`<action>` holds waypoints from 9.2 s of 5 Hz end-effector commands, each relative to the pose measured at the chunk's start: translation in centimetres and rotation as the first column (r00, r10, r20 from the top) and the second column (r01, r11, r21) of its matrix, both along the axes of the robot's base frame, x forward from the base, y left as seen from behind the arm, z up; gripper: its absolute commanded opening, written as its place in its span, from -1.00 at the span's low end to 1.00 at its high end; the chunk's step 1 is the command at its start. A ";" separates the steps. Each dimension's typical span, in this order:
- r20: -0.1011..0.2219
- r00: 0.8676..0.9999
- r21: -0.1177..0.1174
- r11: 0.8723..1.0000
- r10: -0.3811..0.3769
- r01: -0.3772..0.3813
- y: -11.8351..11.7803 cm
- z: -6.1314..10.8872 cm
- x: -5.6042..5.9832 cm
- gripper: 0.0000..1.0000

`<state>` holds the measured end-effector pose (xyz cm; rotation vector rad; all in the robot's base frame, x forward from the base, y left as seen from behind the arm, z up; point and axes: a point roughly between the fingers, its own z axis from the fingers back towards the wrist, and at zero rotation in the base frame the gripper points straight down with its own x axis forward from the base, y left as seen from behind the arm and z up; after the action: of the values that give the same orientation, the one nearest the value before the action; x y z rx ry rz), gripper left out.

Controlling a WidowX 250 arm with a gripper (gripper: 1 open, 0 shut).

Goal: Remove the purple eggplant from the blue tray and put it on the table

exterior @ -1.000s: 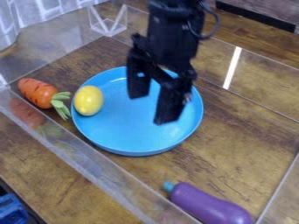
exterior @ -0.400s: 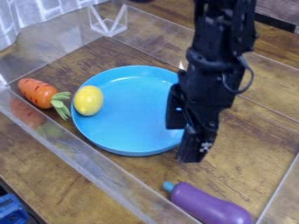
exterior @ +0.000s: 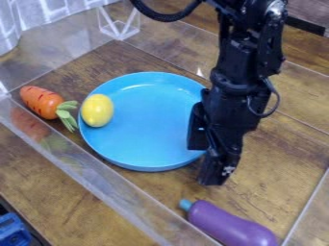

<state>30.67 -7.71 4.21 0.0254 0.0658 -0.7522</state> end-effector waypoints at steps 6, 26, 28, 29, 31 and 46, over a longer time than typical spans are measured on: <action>0.068 0.997 -0.092 0.995 -0.038 0.044 -0.9 -1.3 3.3 -1.00; 0.078 0.997 -0.164 0.986 -0.030 0.042 -1.7 -2.9 5.2 1.00; 0.076 0.997 -0.168 0.985 -0.031 0.043 -1.9 -3.0 4.9 -1.00; 0.079 0.996 -0.182 0.982 -0.029 0.043 -2.2 -3.0 4.5 -1.00; 0.079 0.996 -0.210 0.977 -0.030 0.046 -2.8 -2.9 3.7 -1.00; -0.012 0.999 -0.284 0.958 0.049 -0.050 -1.9 -2.0 1.5 -1.00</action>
<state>32.36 -9.75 2.07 -0.2485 -0.0410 -0.7069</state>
